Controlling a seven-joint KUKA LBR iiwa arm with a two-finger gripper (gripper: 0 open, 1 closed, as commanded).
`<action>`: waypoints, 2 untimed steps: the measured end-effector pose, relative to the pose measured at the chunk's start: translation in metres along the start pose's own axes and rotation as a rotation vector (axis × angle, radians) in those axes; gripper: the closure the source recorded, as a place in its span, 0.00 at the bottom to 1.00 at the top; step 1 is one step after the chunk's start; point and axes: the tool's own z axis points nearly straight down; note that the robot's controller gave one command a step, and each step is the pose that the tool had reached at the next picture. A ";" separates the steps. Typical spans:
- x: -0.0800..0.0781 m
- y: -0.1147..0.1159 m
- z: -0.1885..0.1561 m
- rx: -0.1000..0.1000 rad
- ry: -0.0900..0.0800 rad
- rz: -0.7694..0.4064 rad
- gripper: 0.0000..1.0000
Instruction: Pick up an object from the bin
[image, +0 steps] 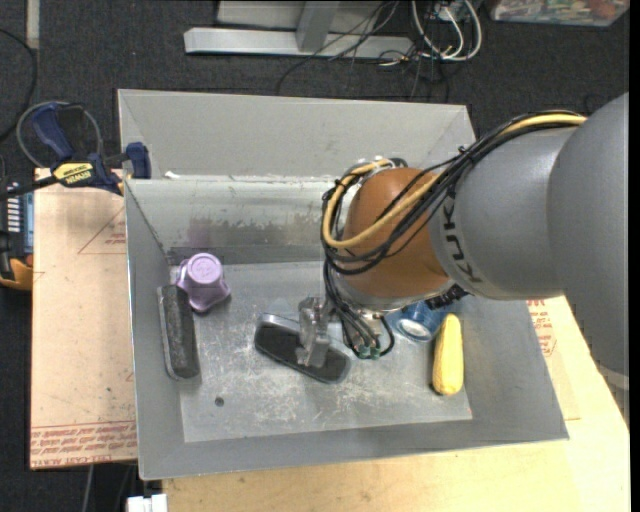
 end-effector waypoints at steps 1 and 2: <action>-0.003 0.009 0.012 -0.004 0.001 0.010 1.00; 0.000 0.016 0.019 -0.012 -0.020 0.000 1.00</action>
Offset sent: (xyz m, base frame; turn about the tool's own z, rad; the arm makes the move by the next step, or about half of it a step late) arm -0.0041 0.0108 -0.0284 0.0047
